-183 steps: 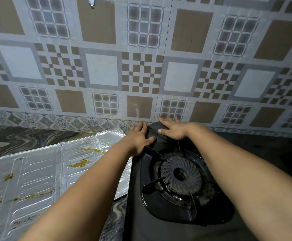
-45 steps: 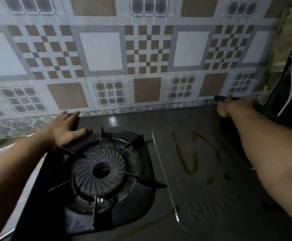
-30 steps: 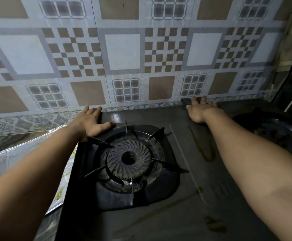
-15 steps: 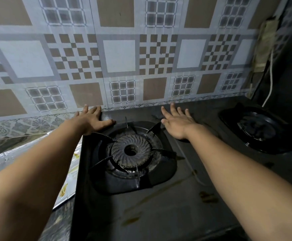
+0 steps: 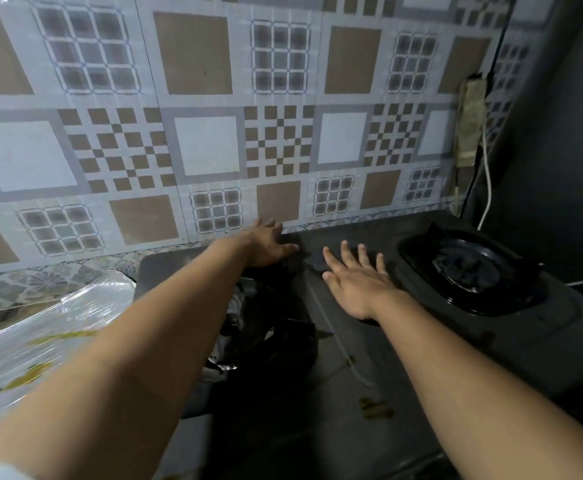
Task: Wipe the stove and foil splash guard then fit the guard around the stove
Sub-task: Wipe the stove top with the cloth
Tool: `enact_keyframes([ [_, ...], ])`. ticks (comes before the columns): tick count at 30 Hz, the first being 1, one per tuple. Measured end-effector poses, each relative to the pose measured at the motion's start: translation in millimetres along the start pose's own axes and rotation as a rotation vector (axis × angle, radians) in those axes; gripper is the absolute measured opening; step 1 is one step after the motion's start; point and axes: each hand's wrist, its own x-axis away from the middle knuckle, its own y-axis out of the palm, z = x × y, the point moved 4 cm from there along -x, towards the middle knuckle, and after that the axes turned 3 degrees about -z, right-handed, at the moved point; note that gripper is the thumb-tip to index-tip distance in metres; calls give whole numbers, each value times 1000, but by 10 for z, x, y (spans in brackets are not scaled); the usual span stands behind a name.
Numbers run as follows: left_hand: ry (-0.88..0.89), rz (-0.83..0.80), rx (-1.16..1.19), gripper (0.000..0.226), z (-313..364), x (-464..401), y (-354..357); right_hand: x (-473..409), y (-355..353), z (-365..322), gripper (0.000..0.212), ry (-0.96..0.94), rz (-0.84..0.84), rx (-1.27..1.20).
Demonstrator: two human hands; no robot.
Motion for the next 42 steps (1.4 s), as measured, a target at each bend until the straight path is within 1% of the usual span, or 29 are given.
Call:
enact_keyframes([
  [2,18,-27,-15,84,124,-80,69,-8,-8,163,57,20,17,-8],
  [6,-15,-106,-45,84,86,-165,164,-31,-24,475,57,67,26,-23],
  [10,-12,-107,-115,81,46,-201,193,-96,-43,652,58,115,30,-52],
  [16,-17,-82,-146,80,17,-240,272,-293,-78,709,59,221,24,-96],
  [23,3,-60,-162,80,0,-277,308,-440,-104,550,60,307,20,-128],
  [27,-3,-37,-164,80,-2,-275,303,-431,-101,344,61,259,24,-122],
  [30,-11,-35,-160,79,3,-282,310,-384,-50,45,61,189,26,-119],
  [34,10,-12,-177,72,-40,-318,313,-237,38,-322,60,91,36,-107],
  [36,21,-24,-169,74,-53,-322,321,-125,80,-447,60,54,30,-93],
  [39,15,-24,-152,78,-53,-319,326,80,119,-496,59,5,20,-81],
  [42,17,-8,-150,81,-47,-314,322,270,117,-396,58,-20,38,-93],
])
